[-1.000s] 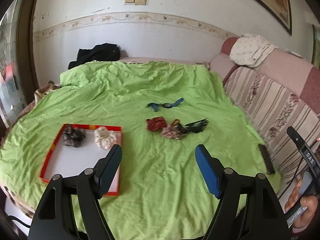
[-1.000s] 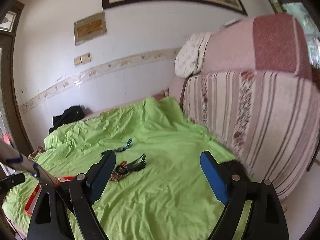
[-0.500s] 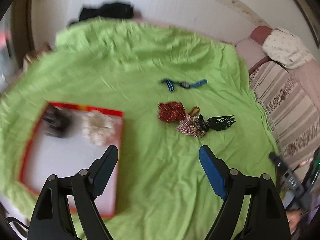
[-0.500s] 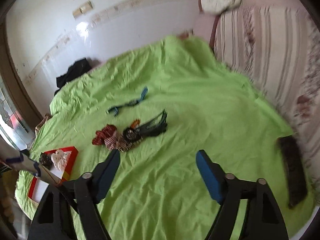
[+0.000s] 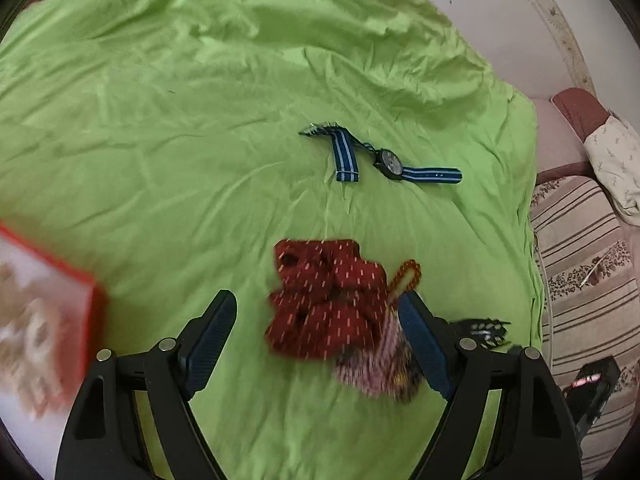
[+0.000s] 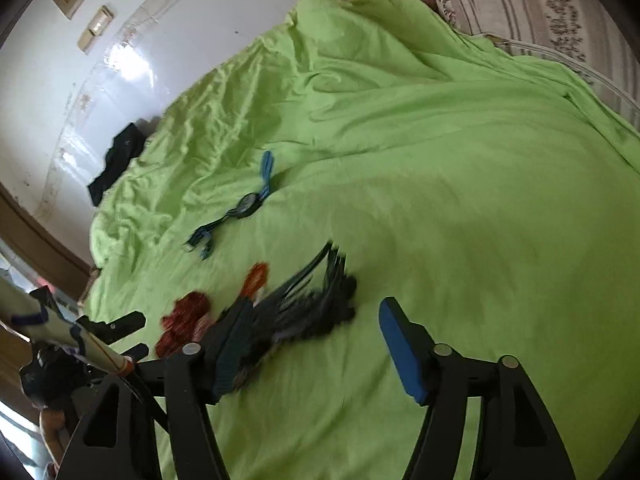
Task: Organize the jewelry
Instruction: 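Grasp the red polka-dot scrunchie with the left tool while the right grasps the brown jeweled clip, then carry the red scrunchie and jeweled clip into the tray and release both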
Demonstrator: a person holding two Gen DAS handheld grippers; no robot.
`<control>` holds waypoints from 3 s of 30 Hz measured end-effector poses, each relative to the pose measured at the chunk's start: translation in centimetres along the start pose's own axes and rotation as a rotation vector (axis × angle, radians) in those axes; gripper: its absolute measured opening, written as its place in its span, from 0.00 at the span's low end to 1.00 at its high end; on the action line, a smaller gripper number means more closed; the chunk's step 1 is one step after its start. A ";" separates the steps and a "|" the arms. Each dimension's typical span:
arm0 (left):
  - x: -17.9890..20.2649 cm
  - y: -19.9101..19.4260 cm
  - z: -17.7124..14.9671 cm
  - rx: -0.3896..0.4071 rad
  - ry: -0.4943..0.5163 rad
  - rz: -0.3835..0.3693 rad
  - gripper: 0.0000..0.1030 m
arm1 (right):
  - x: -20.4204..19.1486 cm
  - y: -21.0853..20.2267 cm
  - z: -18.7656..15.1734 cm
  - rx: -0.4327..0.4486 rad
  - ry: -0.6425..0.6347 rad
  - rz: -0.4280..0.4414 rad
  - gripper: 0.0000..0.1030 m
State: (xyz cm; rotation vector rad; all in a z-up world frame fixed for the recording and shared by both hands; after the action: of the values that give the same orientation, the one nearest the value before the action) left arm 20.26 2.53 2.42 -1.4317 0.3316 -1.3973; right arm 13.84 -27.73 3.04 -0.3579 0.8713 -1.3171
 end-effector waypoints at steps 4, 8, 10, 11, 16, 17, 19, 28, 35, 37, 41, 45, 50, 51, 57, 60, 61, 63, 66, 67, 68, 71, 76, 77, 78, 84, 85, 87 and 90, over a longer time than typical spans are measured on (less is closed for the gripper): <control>0.6 2.8 -0.2 -0.065 0.016 -0.017 0.80 | 0.4 2.6 0.2 -0.016 0.019 0.014 0.68; 1.0 3.9 -0.8 -0.087 0.057 0.007 0.32 | 0.0 3.6 -0.4 -0.037 -0.011 0.047 0.24; 1.0 4.1 -1.2 -0.136 0.045 -0.004 0.13 | -0.5 3.1 -0.4 -0.027 -0.023 0.054 0.21; 1.0 3.8 -1.3 -0.126 0.041 -0.003 0.13 | -0.7 2.8 -0.3 -0.022 -0.028 0.054 0.17; 2.6 -0.8 -2.8 -0.058 0.111 -0.013 0.12 | -2.4 -0.5 0.0 0.011 -0.066 0.050 0.14; 2.9 -1.9 -3.1 -0.047 0.123 -0.021 0.12 | -2.8 -1.5 -0.1 0.018 -0.076 0.048 0.14; 3.5 -4.8 -4.0 -0.018 0.152 -0.034 0.12 | -3.5 -3.6 -0.5 0.033 -0.108 0.034 0.13; 1.1 -14.4 -9.8 0.120 0.250 0.007 0.12 | -6.8 -11.5 -4.0 0.073 -0.500 -0.351 0.13; -4.3 -17.2 -13.5 0.153 0.211 0.066 0.12 | -12.5 -10.0 -12.8 -0.017 -0.873 -0.401 0.15; -5.5 -18.4 -14.2 0.168 0.201 0.067 0.12 | -14.7 -10.8 -15.5 0.014 -0.930 -0.374 0.30; -7.1 -20.5 -15.1 0.193 0.185 0.076 0.12 | -16.9 -11.8 -18.3 -0.016 -0.914 -0.224 0.55; -7.7 -22.0 -15.7 0.211 0.175 0.061 0.13 | -15.9 -13.7 -19.1 -0.064 -0.785 -0.108 0.57; -8.2 -23.1 -16.8 0.222 0.190 0.042 0.13 | -10.9 -17.1 -18.1 -0.065 -0.497 -0.057 0.63; -8.2 -23.1 -16.9 0.221 0.190 0.037 0.13 | -9.6 -17.6 -17.7 -0.066 -0.412 -0.049 0.65; -8.5 -23.4 -17.9 0.218 0.203 0.030 0.13 | -5.4 -16.9 -16.9 -0.108 -0.072 0.037 0.70; -8.9 -24.0 -18.2 0.225 0.204 0.037 0.13 | -7.1 -14.9 -16.7 -0.141 -0.070 0.051 0.76; -9.0 -24.3 -18.2 0.231 0.205 0.041 0.13 | -7.7 -14.1 -16.7 -0.152 -0.068 0.053 0.76; -9.5 -24.9 -18.2 0.247 0.206 0.053 0.13 | -8.9 -12.4 -16.7 -0.177 -0.073 0.053 0.76; -10.5 -26.1 -17.9 0.276 0.199 0.074 0.13 | -9.2 -10.2 -16.7 -0.203 -0.080 0.002 0.76; -11.1 -26.6 -17.7 0.287 0.192 0.084 0.13 | -9.2 -9.7 -16.7 -0.211 -0.076 -0.006 0.76; -11.5 -26.8 -17.5 0.291 0.188 0.089 0.13 | -9.2 -9.1 -16.8 -0.223 -0.067 -0.009 0.75; -13.2 -27.5 -16.7 0.308 0.163 0.112 0.13 | -8.7 -8.2 -17.0 -0.249 -0.049 0.008 0.49; -16.0 -28.2 -15.1 0.321 0.133 0.144 0.13 | -9.3 -9.7 -16.5 -0.219 -0.079 0.023 0.41; -16.4 -28.3 -14.8 0.319 0.131 0.147 0.13 | -9.8 -10.5 -16.0 -0.200 -0.097 0.022 0.40; -16.9 -28.3 -14.4 0.314 0.126 0.151 0.13 | -10.3 -10.9 -15.6 -0.186 -0.110 0.026 0.40; -20.6 -27.1 -10.0 0.287 0.110 0.243 0.13 | -16.9 -11.1 -12.5 -0.164 -0.231 0.125 0.40; -21.1 -26.7 -9.3 0.279 0.106 0.254 0.13 | -18.5 -10.6 -12.2 -0.173 -0.258 0.148 0.40; -22.5 -25.6 -7.7 0.251 0.081 0.264 0.13 | -21.7 -9.3 -11.9 -0.193 -0.305 0.193 0.40; -24.3 -24.1 -5.8 0.220 0.036 0.278 0.13 | -26.5 -6.9 -11.9 -0.227 -0.360 0.270 0.40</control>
State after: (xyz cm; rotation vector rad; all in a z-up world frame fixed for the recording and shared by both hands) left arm -2.26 28.61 6.70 -1.1346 0.3727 -1.1944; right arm 0.37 -1.81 9.32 -0.6117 0.7342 -0.8713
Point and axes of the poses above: each gripper's, at about its wrist camera, not at the fingertips, and y roughly the way its jaws point, x to its right, z to its top, the point moved 4 cm from there along y, roughly the way its jaws point, and after that the axes turned 14 degrees about -y, right-handed, at the moved point
